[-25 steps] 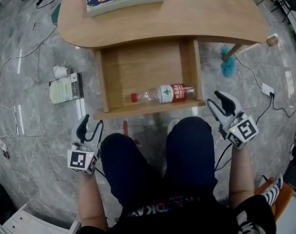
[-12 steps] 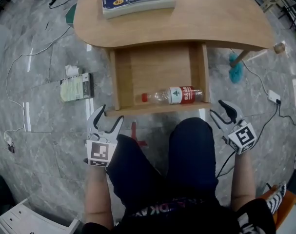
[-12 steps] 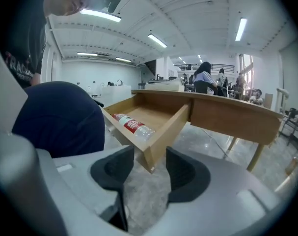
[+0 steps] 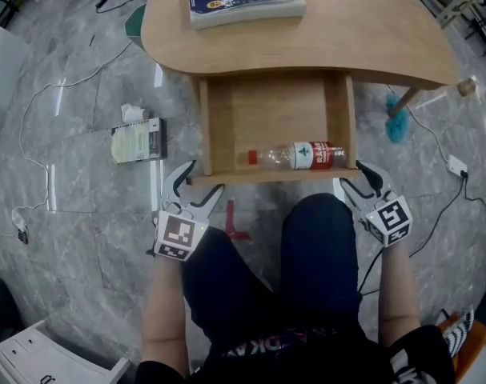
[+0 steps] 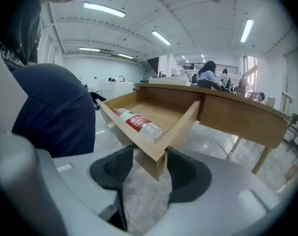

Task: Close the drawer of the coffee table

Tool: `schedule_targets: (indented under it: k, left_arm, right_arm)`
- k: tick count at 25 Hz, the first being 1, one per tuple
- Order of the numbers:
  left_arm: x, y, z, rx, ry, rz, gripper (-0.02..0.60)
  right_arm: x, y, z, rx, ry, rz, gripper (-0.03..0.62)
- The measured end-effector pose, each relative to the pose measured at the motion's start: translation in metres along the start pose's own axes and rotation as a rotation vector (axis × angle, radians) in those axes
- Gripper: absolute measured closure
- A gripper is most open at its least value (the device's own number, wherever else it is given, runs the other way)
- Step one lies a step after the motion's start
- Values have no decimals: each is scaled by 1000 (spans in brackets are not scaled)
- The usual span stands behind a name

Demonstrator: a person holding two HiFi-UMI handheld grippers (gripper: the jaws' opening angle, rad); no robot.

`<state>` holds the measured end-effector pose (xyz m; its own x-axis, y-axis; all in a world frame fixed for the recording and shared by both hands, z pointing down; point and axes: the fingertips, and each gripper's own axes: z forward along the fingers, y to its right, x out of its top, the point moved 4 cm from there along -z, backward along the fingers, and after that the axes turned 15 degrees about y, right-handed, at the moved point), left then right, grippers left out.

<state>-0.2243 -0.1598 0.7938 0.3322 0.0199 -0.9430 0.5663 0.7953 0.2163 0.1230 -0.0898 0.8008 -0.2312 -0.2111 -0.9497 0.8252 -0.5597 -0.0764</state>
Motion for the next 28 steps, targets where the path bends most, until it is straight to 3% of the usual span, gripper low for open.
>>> schedule_targets:
  k: [8,15,28]
  left_arm:
    - [2,1,-1,4,4,-4,259]
    - [8,4,-3,28,-44,30,265]
    - [36,-16,10,57,27,17,265]
  right_arm:
    - [1,0,-1,-61,6,49,387]
    - [7,3,-1,-66,-30,48,387]
    - [37,28,11,-67,1,39,385]
